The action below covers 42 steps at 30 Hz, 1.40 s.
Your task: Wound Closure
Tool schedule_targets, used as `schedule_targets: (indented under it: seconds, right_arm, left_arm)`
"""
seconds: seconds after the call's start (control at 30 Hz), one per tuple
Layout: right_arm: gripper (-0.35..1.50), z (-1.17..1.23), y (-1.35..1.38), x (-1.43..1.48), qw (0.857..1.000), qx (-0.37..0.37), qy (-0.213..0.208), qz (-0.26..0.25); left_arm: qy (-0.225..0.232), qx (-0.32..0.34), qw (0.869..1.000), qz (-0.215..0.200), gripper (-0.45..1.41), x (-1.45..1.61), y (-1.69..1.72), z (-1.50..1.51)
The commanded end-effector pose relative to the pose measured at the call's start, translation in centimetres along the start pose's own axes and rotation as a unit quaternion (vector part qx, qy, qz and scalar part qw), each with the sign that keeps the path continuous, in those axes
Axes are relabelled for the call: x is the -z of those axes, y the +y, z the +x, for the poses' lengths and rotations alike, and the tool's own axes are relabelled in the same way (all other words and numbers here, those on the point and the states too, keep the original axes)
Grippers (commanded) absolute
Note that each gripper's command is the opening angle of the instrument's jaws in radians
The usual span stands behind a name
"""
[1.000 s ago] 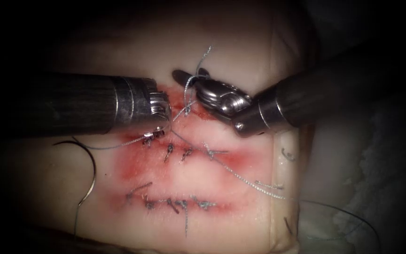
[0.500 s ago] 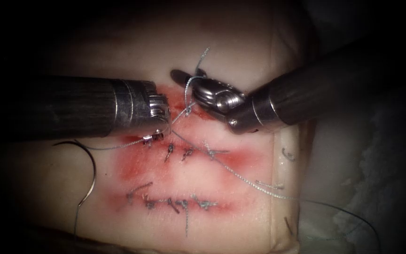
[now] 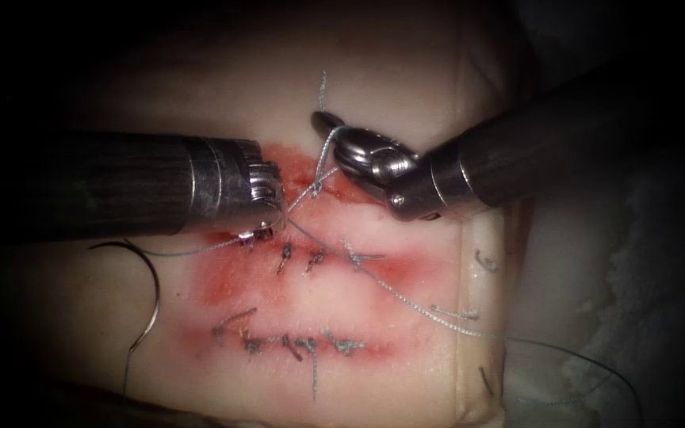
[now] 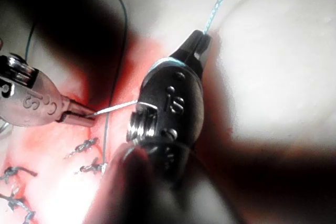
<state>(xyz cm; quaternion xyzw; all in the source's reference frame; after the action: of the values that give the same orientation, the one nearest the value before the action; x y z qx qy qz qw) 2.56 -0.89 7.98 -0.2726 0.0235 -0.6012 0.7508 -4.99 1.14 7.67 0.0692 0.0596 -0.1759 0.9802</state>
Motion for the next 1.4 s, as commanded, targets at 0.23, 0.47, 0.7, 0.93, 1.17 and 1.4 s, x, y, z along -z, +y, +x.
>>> schedule_targets:
  seconds: [0.23,0.47,0.7,0.93,1.17,1.4]
  right_arm:
    - [-0.35,0.04,0.16,0.31,0.999,0.0,-0.007,-0.037]
    - [-0.35,0.32,0.2,0.85,0.996,0.017,0.016,-0.089]
    - [-0.35,0.51,0.3,1.06,0.987,0.05,0.038,-0.148]
    - [-0.35,0.69,0.33,1.21,0.979,0.08,0.063,-0.179]
    - [-0.35,0.87,0.4,1.37,0.971,0.103,0.082,-0.202]
    - [-0.35,1.0,0.44,1.45,0.963,0.12,0.096,-0.22]
  left_arm:
    - [0.001,-0.003,1.0,0.002,-0.45,-0.09,0.21,0.0]
    - [-0.01,0.066,0.998,-0.022,-0.45,-0.11,0.83,0.09]
    - [-0.012,0.117,0.992,-0.041,-0.45,-0.4,1.34,0.03]
    - [-0.029,0.166,0.983,-0.072,-0.45,-0.56,1.68,-0.34]
    - [-0.052,0.211,0.971,-0.105,-0.45,-0.71,1.87,-0.72]
    - [-0.066,0.203,0.969,-0.122,-0.45,-0.83,2.0,-1.14]
